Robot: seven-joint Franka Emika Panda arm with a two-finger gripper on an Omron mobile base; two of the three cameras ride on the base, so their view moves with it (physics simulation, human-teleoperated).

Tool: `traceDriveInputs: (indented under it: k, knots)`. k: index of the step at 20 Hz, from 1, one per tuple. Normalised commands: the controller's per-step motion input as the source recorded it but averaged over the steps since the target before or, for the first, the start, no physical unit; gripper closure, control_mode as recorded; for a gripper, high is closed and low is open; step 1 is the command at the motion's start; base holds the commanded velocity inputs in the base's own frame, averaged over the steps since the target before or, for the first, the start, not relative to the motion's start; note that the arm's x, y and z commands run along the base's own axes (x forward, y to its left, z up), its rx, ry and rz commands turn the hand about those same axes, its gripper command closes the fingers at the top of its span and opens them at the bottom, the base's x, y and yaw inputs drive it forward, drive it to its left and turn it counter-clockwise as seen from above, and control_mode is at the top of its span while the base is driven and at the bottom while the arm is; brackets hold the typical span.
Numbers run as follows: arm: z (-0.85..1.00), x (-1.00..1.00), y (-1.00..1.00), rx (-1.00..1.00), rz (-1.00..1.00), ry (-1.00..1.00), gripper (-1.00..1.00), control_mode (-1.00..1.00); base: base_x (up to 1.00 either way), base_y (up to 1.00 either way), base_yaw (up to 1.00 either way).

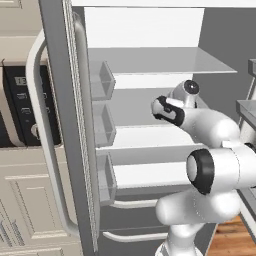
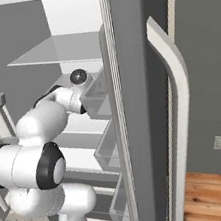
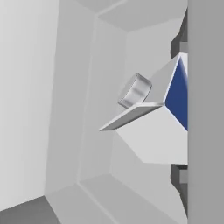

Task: Take a sugar cube from the saucer and place it inside the coffee. Then, grab milk from the fridge and place it next to the coffee on the counter to sweeten the coffee.

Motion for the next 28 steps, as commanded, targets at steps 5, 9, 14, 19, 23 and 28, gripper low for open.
traceDriveInputs:
  k: [5,9,14,19,23,28]
  knots:
    - [0.28,-1.0,0.07,0.0,-0.01,-0.21,1.0,-1.0,0.0,0.0,0.0]
    - [0.56,-1.0,0.1,0.0,-0.06,-0.14,1.0,-1.0,0.0,0.0,0.0]
    - [0.73,-1.0,0.05,0.0,-0.07,-0.06,1.0,-1.0,0.0,0.0,0.0]
    - [0.72,-1.0,0.01,0.04,-0.07,0.01,1.0,-1.0,0.0,0.0,0.0]
    - [0.62,-0.94,0.0,0.04,-0.02,0.06,1.0,-1.0,0.0,0.0,0.0]
    - [0.3,-0.56,0.0,0.02,0.0,0.09,1.0,1.0,-0.4,0.0,0.0]
